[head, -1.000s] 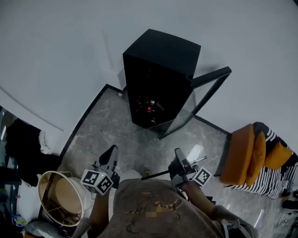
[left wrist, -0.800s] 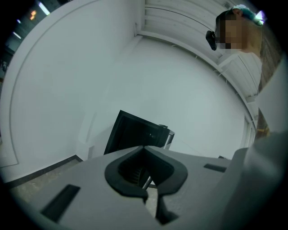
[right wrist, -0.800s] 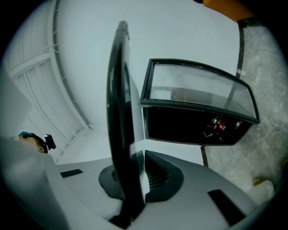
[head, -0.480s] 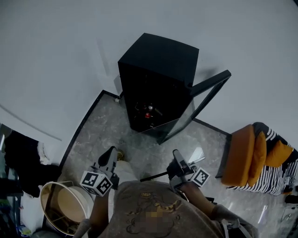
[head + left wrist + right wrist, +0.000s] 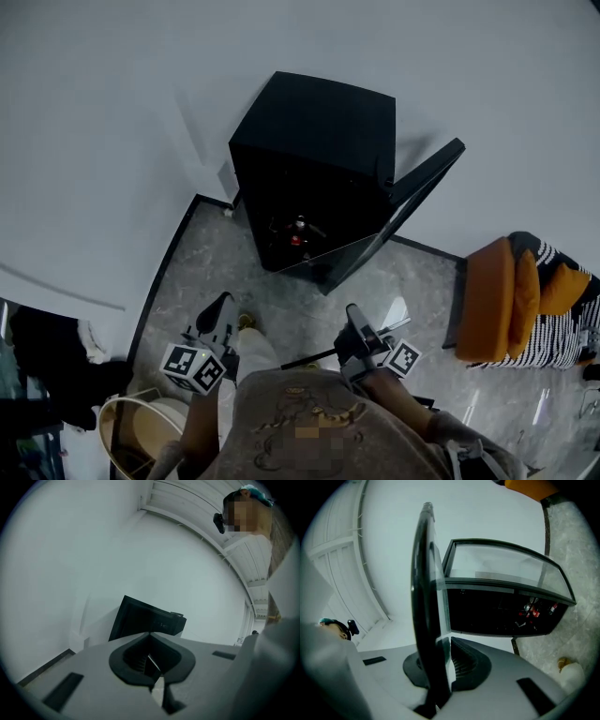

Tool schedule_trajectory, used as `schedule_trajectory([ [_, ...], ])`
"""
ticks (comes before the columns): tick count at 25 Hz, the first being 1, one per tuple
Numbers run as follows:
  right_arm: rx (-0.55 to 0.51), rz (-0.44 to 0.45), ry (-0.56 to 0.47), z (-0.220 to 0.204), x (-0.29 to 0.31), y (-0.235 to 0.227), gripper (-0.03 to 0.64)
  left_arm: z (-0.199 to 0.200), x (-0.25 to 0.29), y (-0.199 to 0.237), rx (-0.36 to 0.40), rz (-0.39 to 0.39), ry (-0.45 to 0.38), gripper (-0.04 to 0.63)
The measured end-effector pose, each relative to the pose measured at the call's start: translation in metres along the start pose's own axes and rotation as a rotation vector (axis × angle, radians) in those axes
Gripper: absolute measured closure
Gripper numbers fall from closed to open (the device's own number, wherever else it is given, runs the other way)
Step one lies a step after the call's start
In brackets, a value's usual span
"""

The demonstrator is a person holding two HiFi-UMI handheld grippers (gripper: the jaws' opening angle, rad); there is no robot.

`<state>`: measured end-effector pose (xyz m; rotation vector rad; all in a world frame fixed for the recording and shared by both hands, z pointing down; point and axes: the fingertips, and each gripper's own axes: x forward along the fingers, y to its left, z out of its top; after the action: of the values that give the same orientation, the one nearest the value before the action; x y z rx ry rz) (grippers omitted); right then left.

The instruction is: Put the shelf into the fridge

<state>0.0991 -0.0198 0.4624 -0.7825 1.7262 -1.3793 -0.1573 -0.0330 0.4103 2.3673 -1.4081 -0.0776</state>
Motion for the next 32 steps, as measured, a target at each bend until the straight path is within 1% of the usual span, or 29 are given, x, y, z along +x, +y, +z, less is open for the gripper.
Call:
schedule_trajectory([
  [5,-0.008,-0.016,-0.045,-0.001,0.020,-0.005,0.588,0.011,0.022,0.022,-0.009,-0.045,0.027,0.591],
  [10,-0.004,-0.009,-0.091,0.000,0.042,-0.005,0.589,0.021,0.047,0.044,-0.023,-0.090,0.040,0.591],
  [17,-0.001,-0.022,-0.168,0.005,0.069,-0.007,0.589,0.031,0.094,0.062,-0.023,-0.199,0.108,0.591],
  [22,-0.004,-0.039,-0.251,0.001,0.078,-0.012,0.588,0.035,0.123,0.074,-0.012,-0.289,0.168,0.591],
  [27,-0.004,-0.058,-0.336,-0.007,0.086,-0.017,0.589,0.041,0.145,0.083,0.002,-0.372,0.218,0.591],
  [32,-0.007,-0.057,-0.409,-0.014,0.096,-0.024,0.589,0.038,0.157,0.093,0.014,-0.434,0.268,0.589],
])
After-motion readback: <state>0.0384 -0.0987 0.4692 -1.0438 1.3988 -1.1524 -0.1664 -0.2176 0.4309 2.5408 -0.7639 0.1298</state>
